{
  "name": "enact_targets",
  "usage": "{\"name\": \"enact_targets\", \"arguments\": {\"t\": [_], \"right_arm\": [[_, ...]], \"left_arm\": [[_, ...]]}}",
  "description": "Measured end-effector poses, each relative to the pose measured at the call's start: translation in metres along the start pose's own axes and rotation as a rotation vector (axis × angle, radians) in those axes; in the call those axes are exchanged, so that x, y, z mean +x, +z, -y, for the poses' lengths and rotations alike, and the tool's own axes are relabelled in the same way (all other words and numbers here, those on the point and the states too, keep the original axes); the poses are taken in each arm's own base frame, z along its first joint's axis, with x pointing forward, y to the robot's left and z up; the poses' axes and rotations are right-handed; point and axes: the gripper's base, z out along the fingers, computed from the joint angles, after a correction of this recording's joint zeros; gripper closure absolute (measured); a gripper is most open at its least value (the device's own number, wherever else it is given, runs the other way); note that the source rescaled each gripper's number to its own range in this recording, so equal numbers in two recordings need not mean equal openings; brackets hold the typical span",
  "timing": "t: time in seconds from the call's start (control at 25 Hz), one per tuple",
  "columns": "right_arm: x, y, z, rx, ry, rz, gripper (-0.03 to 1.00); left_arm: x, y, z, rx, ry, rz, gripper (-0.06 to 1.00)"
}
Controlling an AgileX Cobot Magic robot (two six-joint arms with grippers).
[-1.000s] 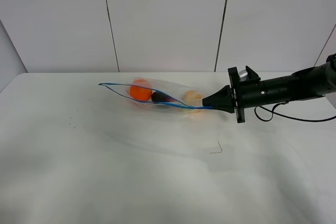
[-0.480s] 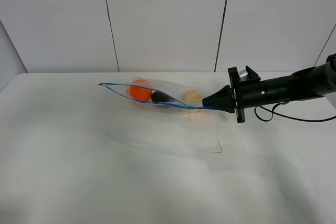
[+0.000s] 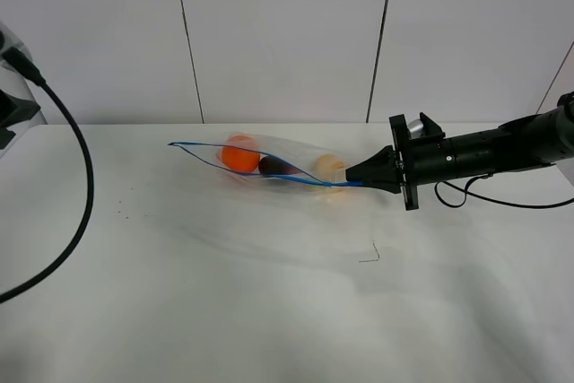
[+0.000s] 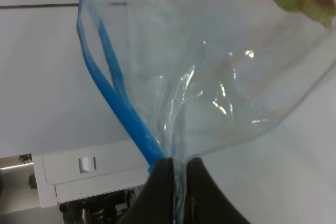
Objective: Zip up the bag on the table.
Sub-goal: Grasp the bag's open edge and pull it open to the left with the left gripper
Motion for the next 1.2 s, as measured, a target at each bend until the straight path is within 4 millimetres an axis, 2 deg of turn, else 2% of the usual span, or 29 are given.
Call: {"name": "enact_targets", "arguments": {"t": [0.16, 0.28, 0.36, 0.52, 0.8, 1.2], "right_arm": [[0.000, 0.000, 0.000, 0.000, 0.000, 0.000, 0.97], [0.000, 0.000, 0.000, 0.000, 0.000, 0.000, 0.97], [0.000, 0.000, 0.000, 0.000, 0.000, 0.000, 0.97], [0.000, 0.000, 0.000, 0.000, 0.000, 0.000, 0.97], [0.000, 0.000, 0.000, 0.000, 0.000, 0.000, 0.97], [0.000, 0.000, 0.000, 0.000, 0.000, 0.000, 0.97]], "left_arm": [[-0.014, 0.016, -0.013, -0.174, 0.271, 0.134, -0.06], [-0.028, 0.023, -0.015, -0.266, 0.328, 0.230, -0.06], [-0.040, 0.027, -0.008, -0.270, 0.358, 0.292, -0.06], [-0.068, 0.036, 0.019, -0.225, 0.445, 0.418, -0.06], [-0.111, 0.050, 0.086, -0.064, 0.556, 0.602, -0.06], [-0.147, 0.052, 0.157, 0.034, 0.590, 0.809, -0.06]]}}
